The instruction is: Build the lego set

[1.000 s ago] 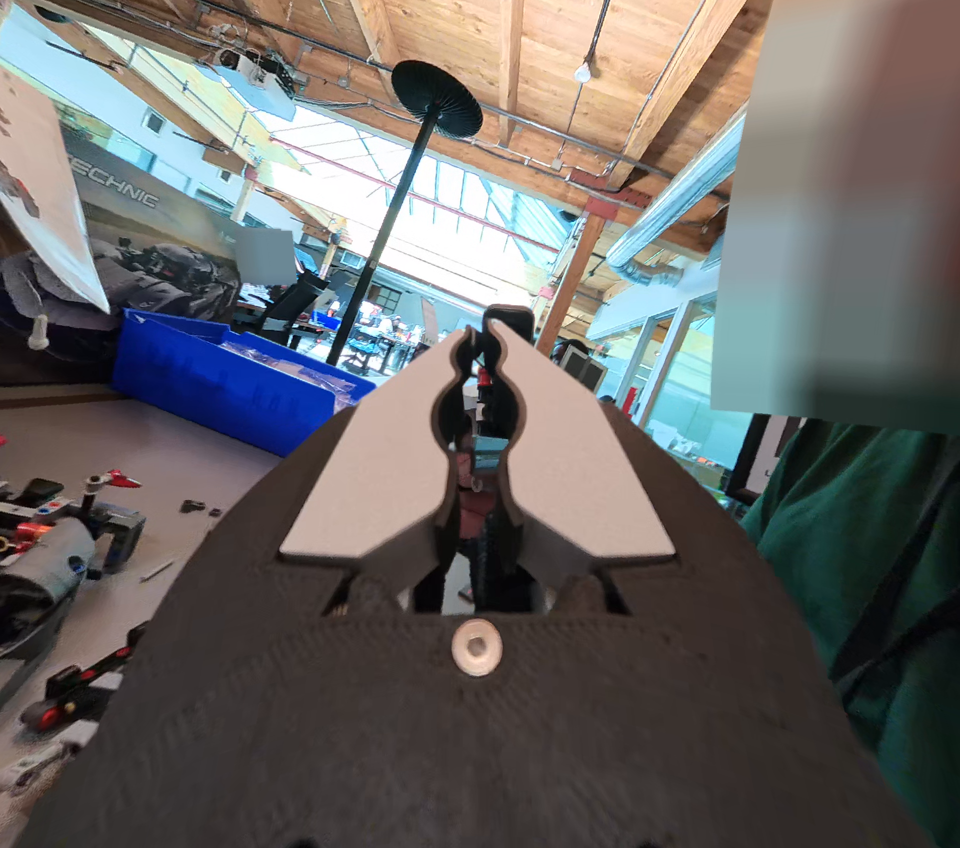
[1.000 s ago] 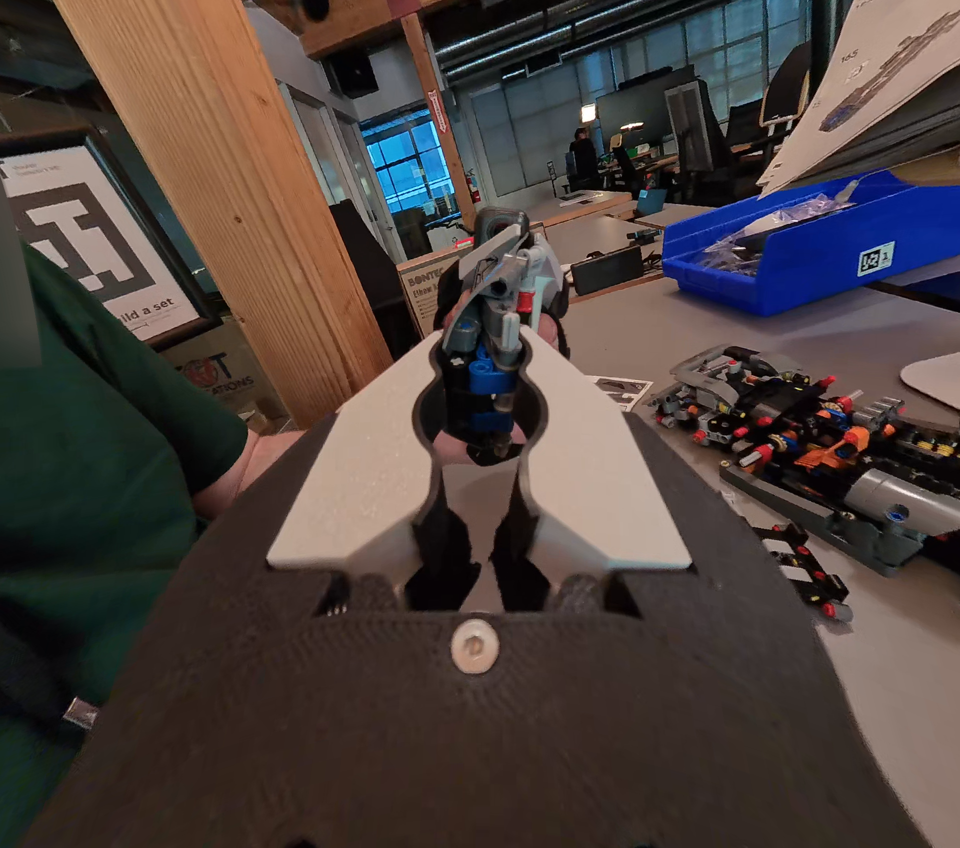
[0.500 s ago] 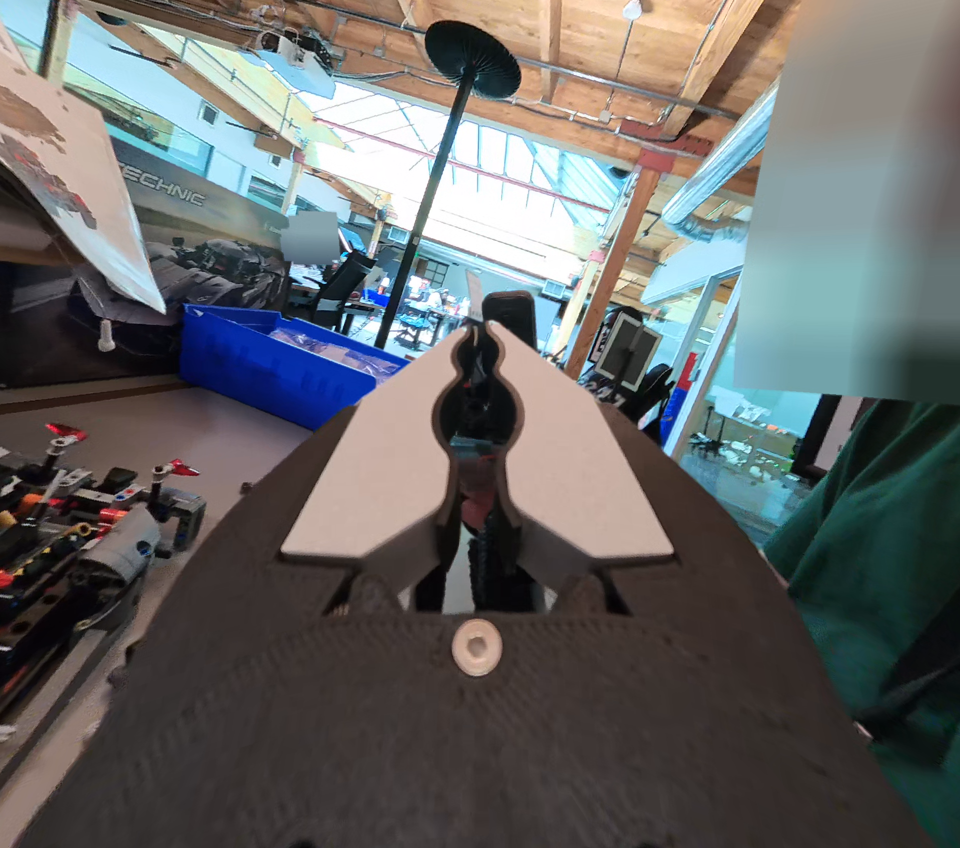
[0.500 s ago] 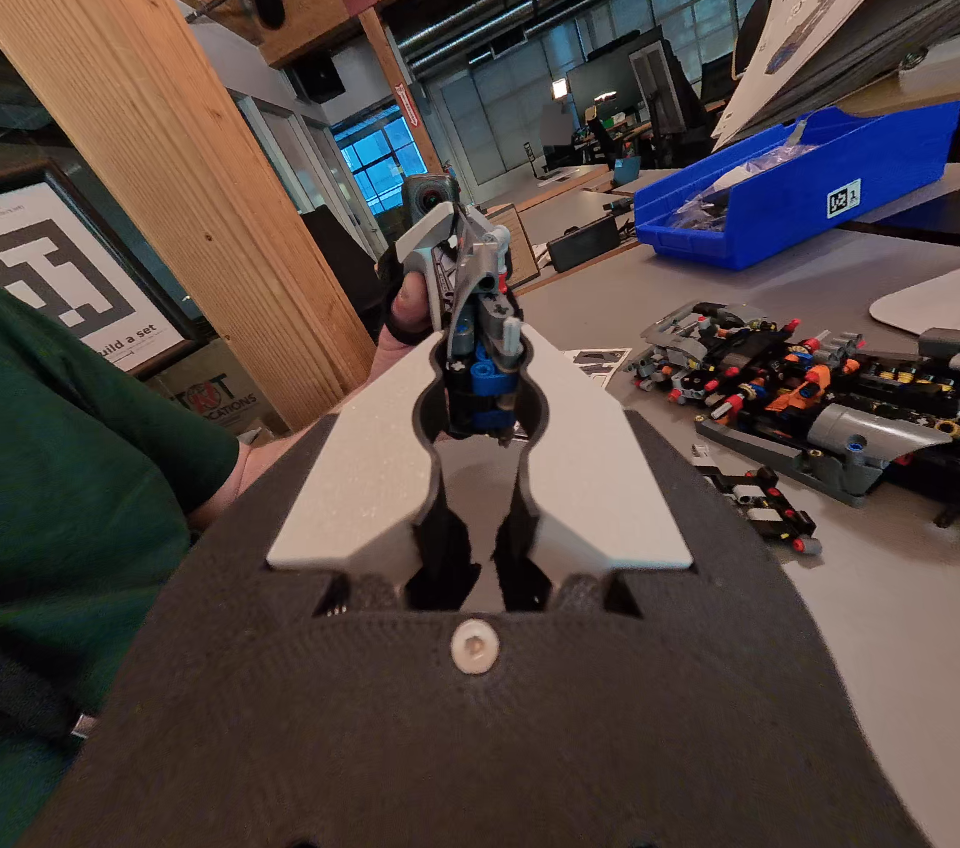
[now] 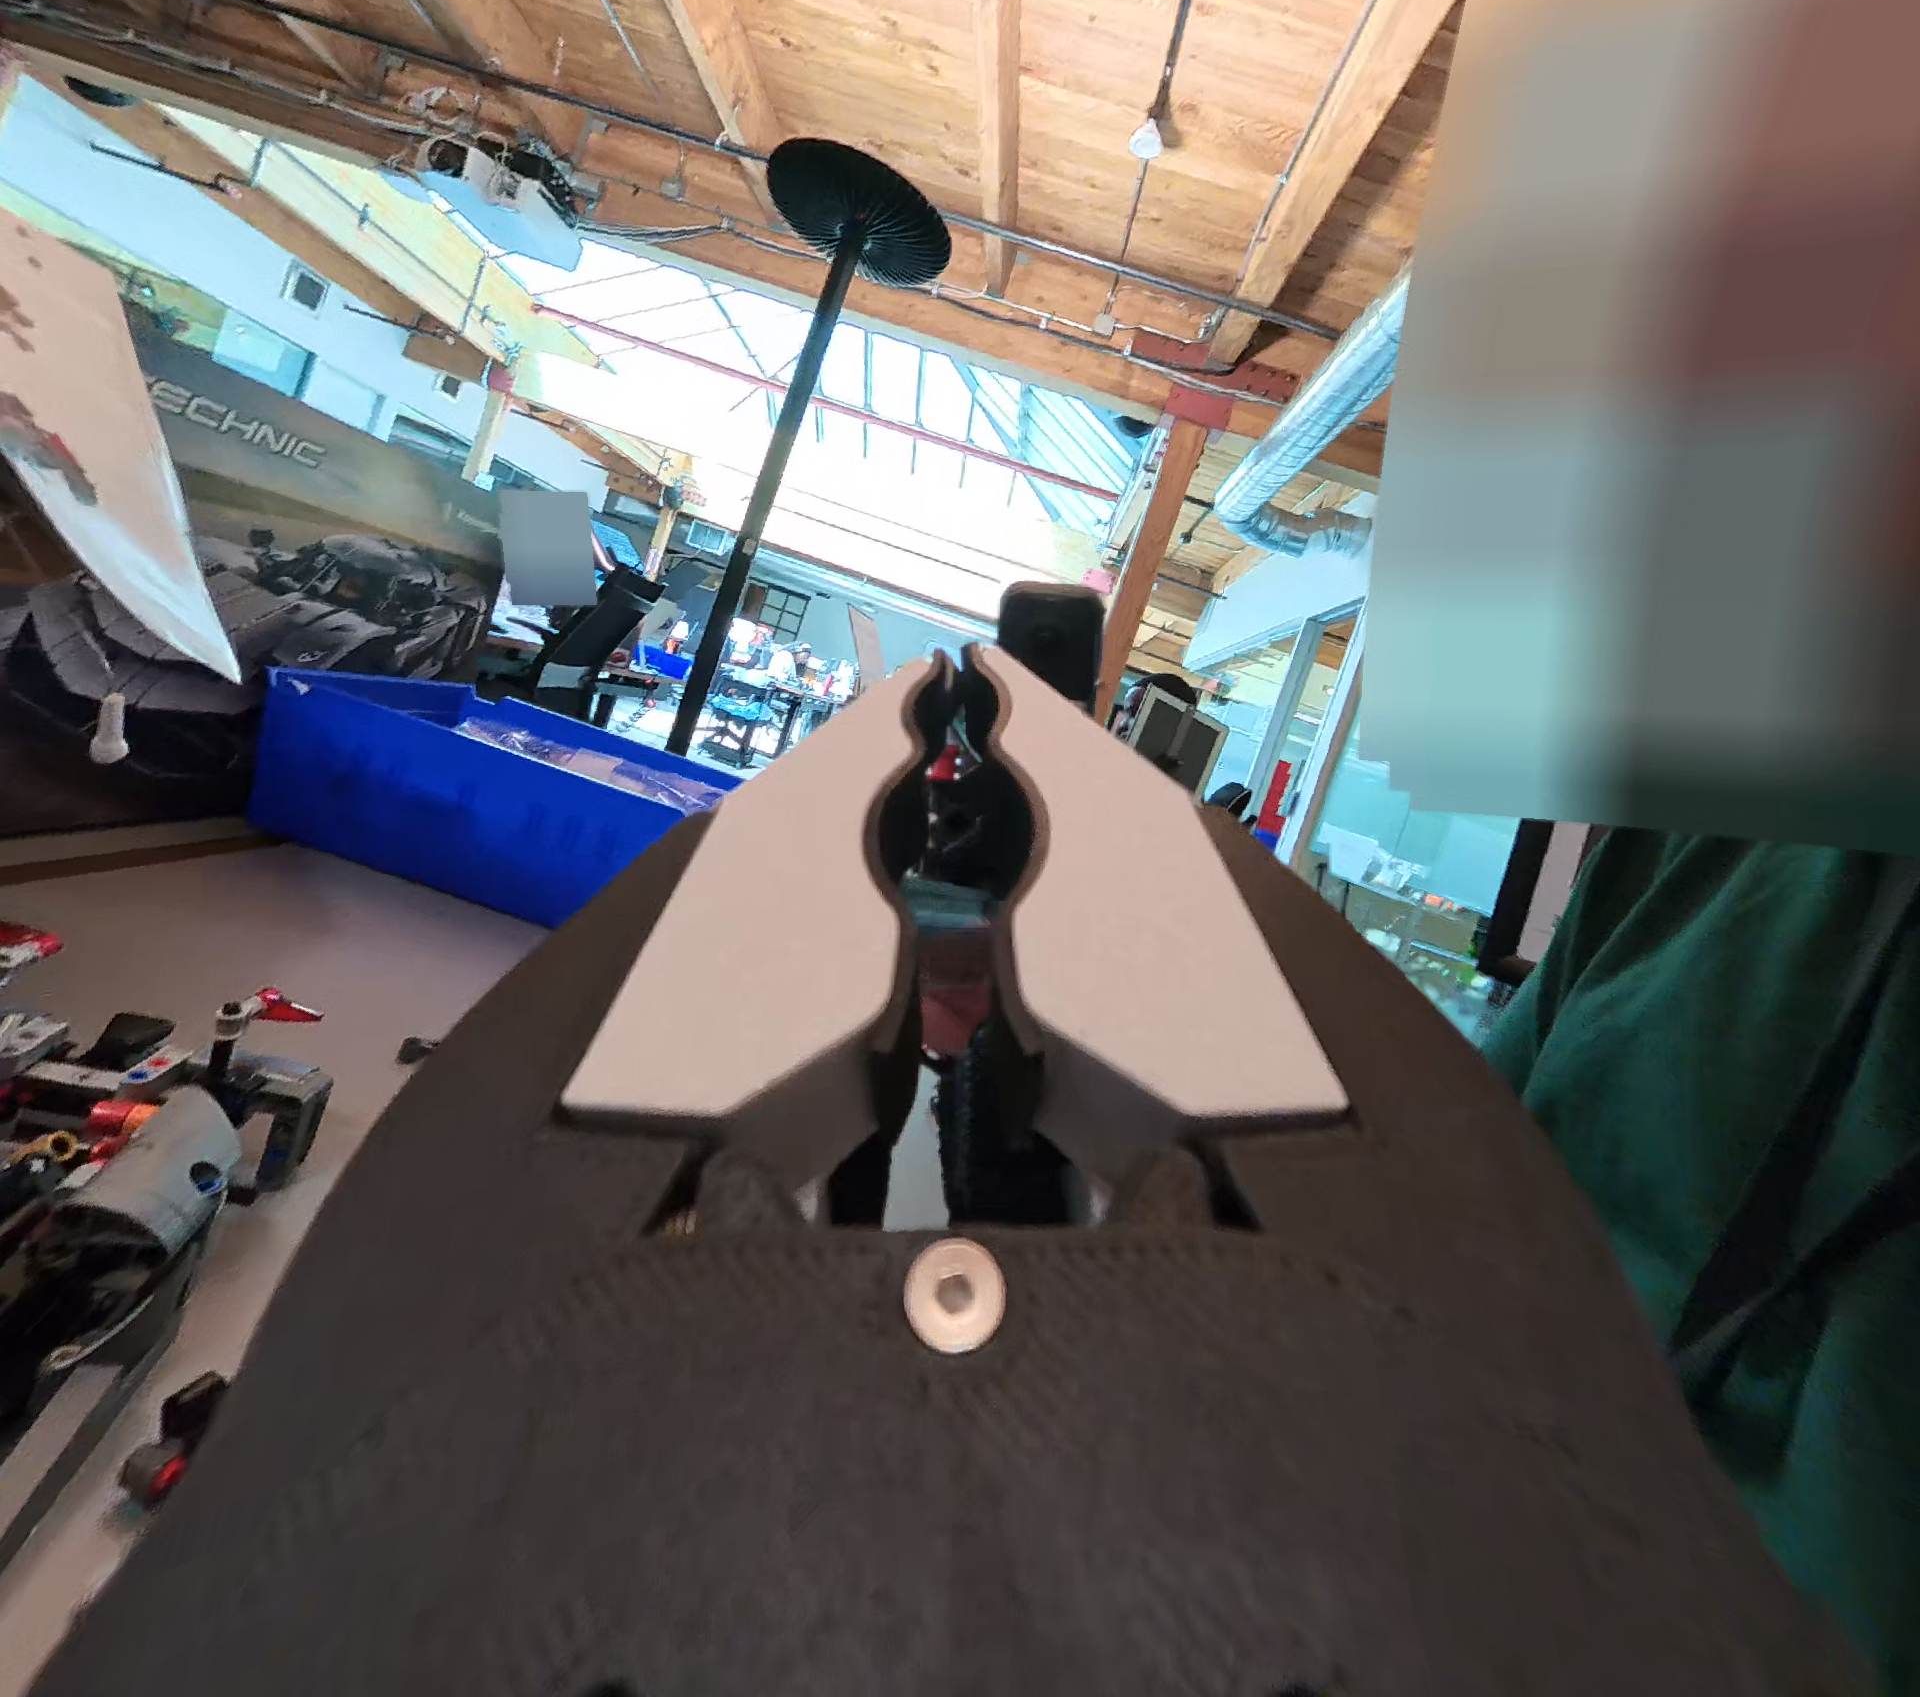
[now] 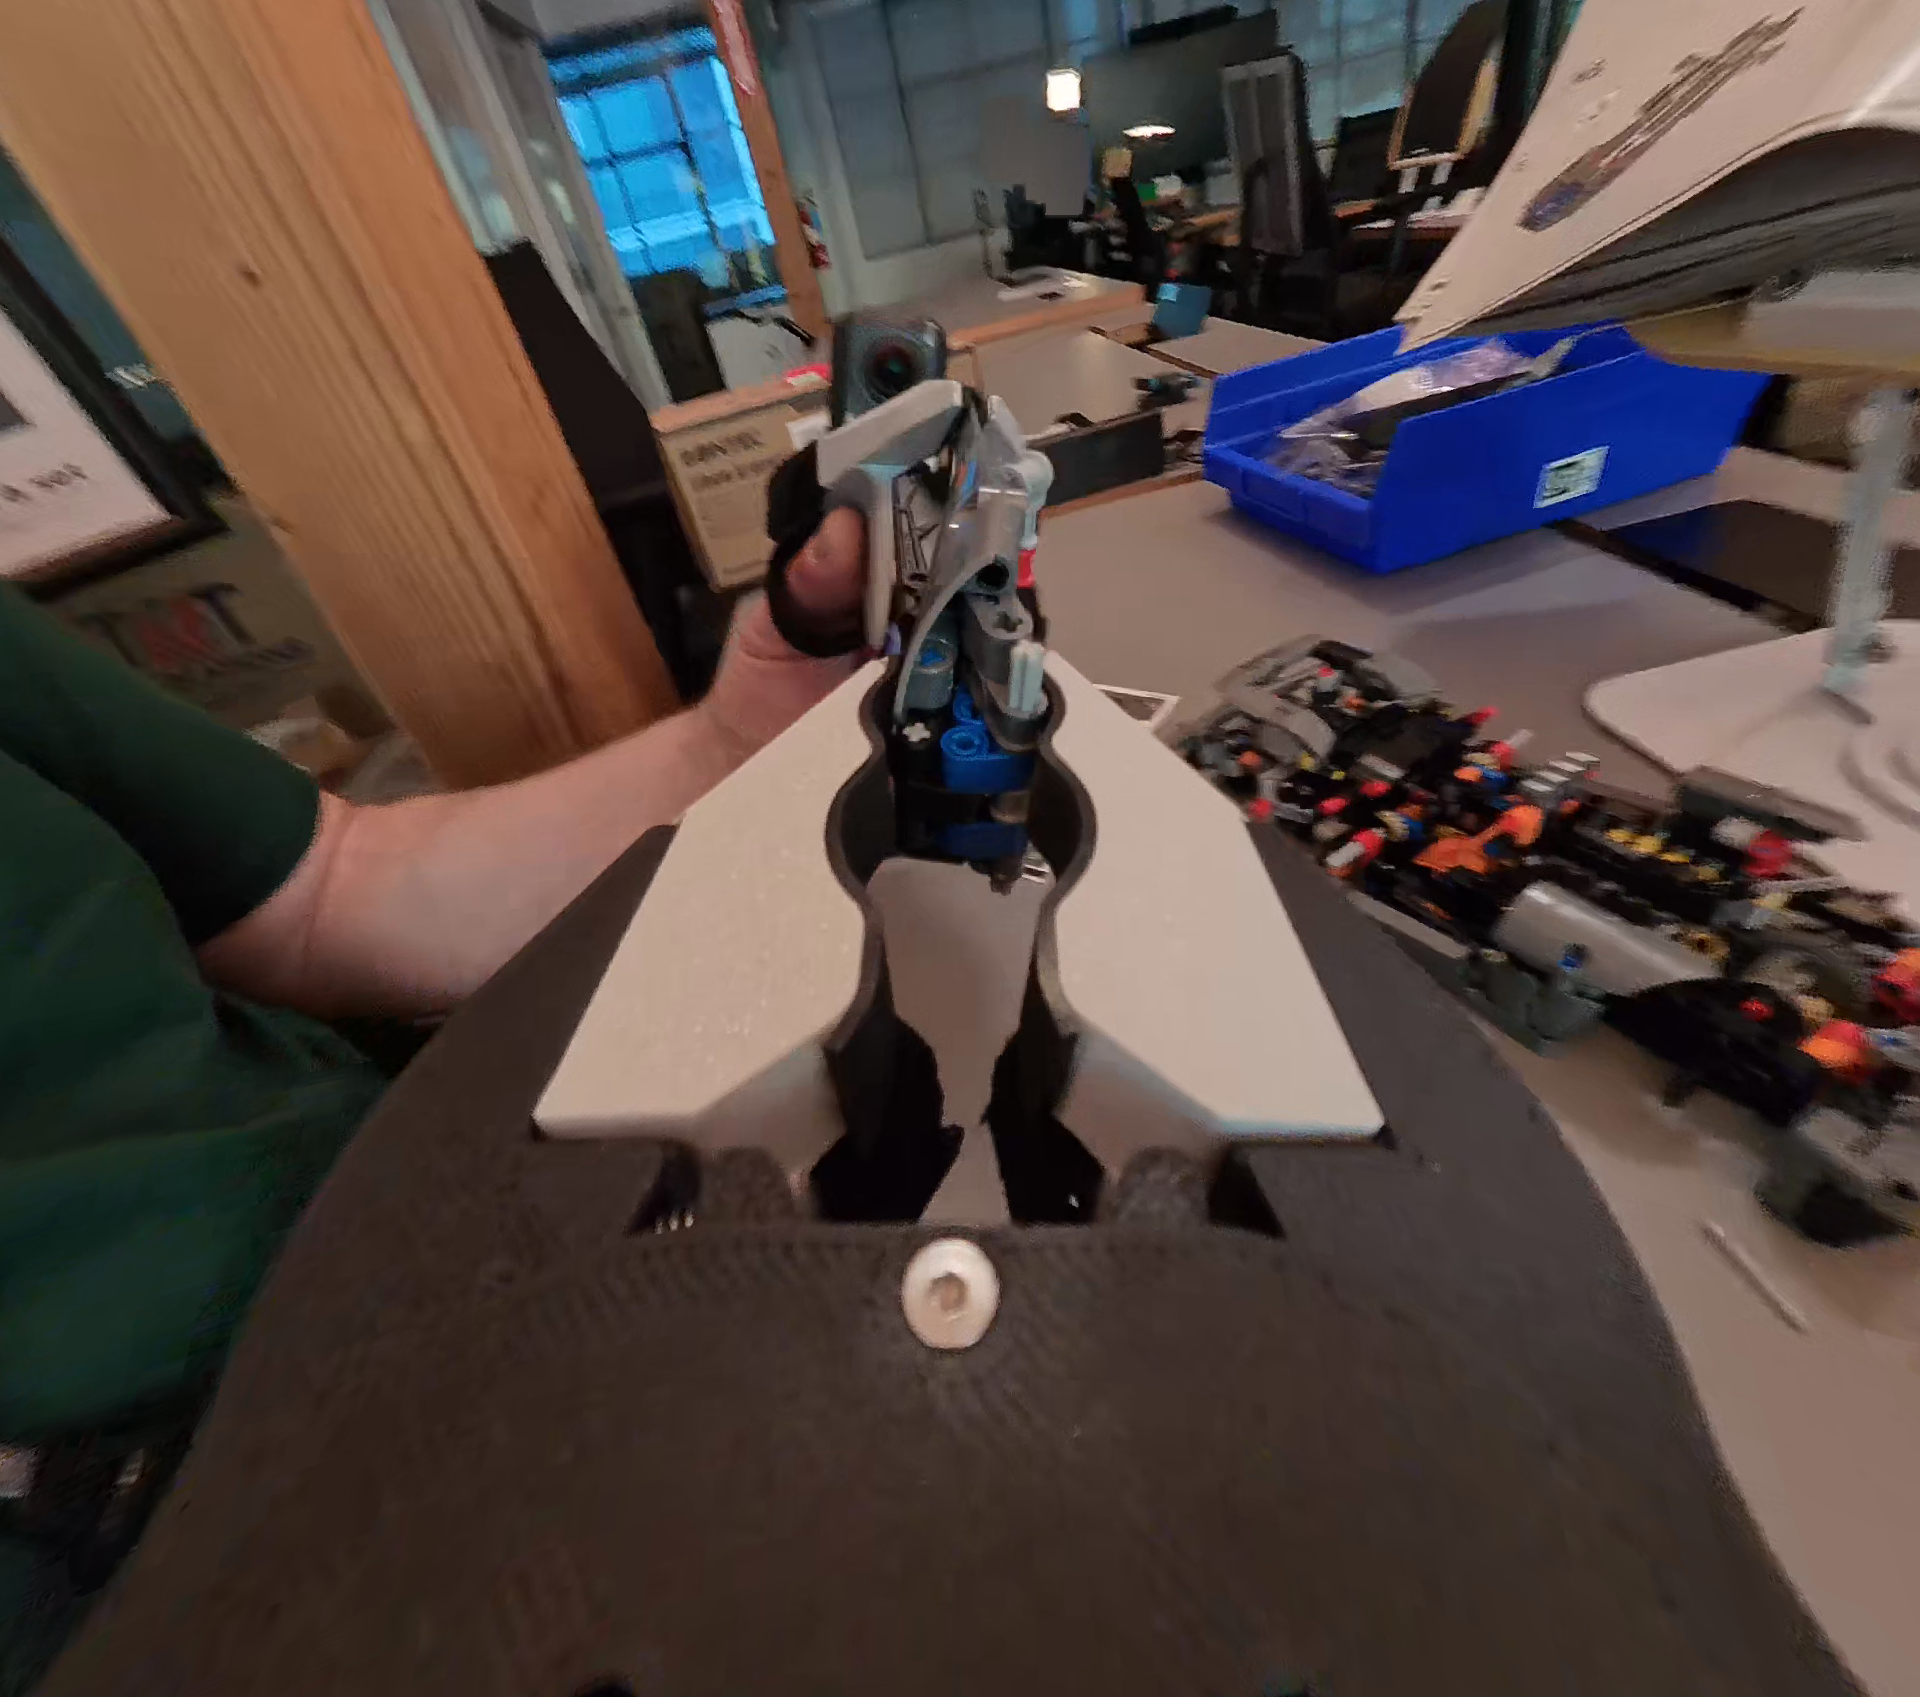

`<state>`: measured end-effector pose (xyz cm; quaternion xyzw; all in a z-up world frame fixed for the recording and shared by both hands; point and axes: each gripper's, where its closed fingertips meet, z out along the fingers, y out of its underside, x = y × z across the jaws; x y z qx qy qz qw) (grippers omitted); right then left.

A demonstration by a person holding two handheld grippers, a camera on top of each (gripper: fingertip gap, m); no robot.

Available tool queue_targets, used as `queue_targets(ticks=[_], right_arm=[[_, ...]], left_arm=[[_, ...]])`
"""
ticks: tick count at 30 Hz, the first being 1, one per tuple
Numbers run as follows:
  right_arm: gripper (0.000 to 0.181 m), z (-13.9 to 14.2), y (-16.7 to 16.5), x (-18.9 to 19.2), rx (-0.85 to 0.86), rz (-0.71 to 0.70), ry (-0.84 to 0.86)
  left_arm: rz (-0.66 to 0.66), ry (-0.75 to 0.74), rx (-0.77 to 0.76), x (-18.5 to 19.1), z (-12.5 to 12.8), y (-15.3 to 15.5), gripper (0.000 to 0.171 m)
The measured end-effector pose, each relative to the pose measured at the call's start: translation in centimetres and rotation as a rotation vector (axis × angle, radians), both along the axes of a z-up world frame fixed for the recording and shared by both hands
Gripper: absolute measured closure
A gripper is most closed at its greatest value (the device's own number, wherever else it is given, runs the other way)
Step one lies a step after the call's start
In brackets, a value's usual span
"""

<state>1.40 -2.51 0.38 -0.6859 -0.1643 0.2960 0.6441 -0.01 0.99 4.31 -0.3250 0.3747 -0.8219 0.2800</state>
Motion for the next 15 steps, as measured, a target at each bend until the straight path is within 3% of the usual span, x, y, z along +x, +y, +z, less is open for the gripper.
queue_targets(ticks=[8,15], right_arm=[[0.163,0.7,0.1,0.4,0.191,-0.392,-0.822],[0.163,0.8,-0.5,1.8,0.326,-0.59,-1.292]], left_arm=[[0.043,0.028,0.015,-0.3,0.0,1.3,0.149],[0.002,0.153,-0.029,0.4,-0.7,1.2,0.129]])
